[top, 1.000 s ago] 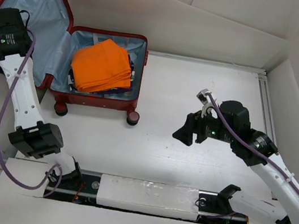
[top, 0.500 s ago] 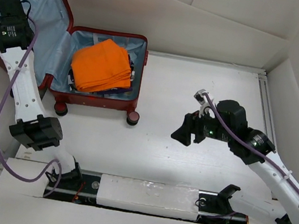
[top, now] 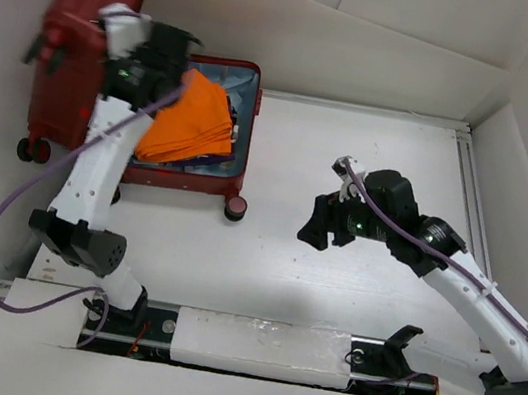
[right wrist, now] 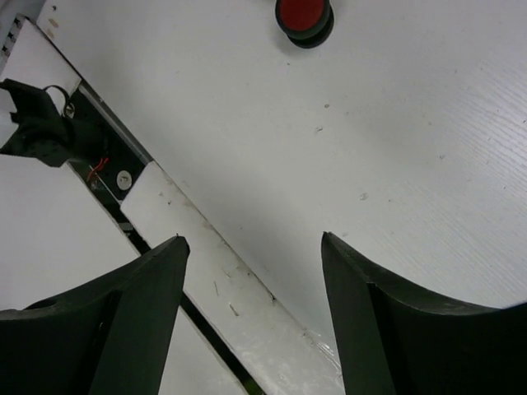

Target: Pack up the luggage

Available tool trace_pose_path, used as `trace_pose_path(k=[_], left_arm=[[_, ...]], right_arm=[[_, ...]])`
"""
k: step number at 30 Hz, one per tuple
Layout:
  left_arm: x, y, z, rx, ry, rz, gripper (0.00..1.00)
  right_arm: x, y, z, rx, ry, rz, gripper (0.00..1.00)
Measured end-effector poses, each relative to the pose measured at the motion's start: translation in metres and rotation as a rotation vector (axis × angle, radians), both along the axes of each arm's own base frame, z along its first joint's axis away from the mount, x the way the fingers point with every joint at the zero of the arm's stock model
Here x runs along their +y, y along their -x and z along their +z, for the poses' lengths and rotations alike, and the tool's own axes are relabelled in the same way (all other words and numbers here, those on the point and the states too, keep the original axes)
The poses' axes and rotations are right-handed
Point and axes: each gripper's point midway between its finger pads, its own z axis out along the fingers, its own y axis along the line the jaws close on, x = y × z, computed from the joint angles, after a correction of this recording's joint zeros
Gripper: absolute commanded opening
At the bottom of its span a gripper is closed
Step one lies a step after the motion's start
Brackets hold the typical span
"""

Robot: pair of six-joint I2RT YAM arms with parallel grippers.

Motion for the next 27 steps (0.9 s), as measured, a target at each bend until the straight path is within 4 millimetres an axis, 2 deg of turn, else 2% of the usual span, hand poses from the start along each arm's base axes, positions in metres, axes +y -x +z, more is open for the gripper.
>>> trace_pose_path(k=[2, 3, 4, 5, 8, 10, 12, 15, 17, 18, 21, 23, 25, 27], left_arm=[[-0.089, -0.017, -0.014, -0.046, 0.078, -0.253, 0.0], [-0.131, -0.018, -0.02, -0.062, 0.122, -0.37, 0.0], [-0.167, -0.014, -0.027, -0.065, 0.163, -0.473, 0.08], [-0.197, -0.007, -0.036, -0.062, 0.223, -0.572, 0.31], [-0.259, 0.029, -0.069, -0.012, 0.359, -0.806, 0.59], [-0.284, 0.057, -0.084, 0.039, 0.38, -0.927, 0.61], [-0.313, 0.083, -0.079, 0.048, 0.379, -1.049, 0.61], [-0.344, 0.104, -0.045, -0.005, 0.368, -1.153, 0.61], [-0.354, 0.096, 0.001, -0.115, 0.362, -1.152, 0.61], [-0.355, 0.088, 0.023, -0.182, 0.352, -1.138, 0.61], [-0.33, 0.056, 0.071, -0.324, 0.318, -1.031, 0.58], [-0.295, 0.022, 0.087, -0.394, 0.318, -0.927, 0.56], [-0.243, -0.02, 0.093, -0.447, 0.321, -0.809, 0.55], [-0.184, -0.06, 0.088, -0.46, 0.332, -0.696, 0.5]], right_arm=[[0.004, -0.003, -0.007, 0.022, 0.011, -0.005, 0.71], [0.005, -0.005, -0.011, 0.034, 0.02, -0.009, 0.71], [0.006, -0.008, -0.015, 0.045, 0.029, -0.017, 0.71], [0.006, -0.01, -0.019, 0.055, 0.038, -0.028, 0.71], [0.007, -0.017, -0.027, 0.079, 0.061, -0.07, 0.72], [0.008, -0.024, -0.028, 0.087, 0.069, -0.097, 0.72], [0.01, -0.03, -0.025, 0.086, 0.068, -0.123, 0.72], [0.012, -0.039, -0.019, 0.079, 0.061, -0.156, 0.72], [0.015, -0.046, -0.013, 0.072, 0.055, -0.172, 0.69], [0.016, -0.049, -0.01, 0.069, 0.052, -0.178, 0.64], [0.022, -0.057, -0.005, 0.065, 0.042, -0.192, 0.26], [0.026, -0.061, -0.004, 0.067, 0.033, -0.199, 0.08], [0.029, -0.064, -0.004, 0.072, 0.028, -0.204, 0.0], [0.031, -0.069, -0.003, 0.075, 0.025, -0.212, 0.0]])
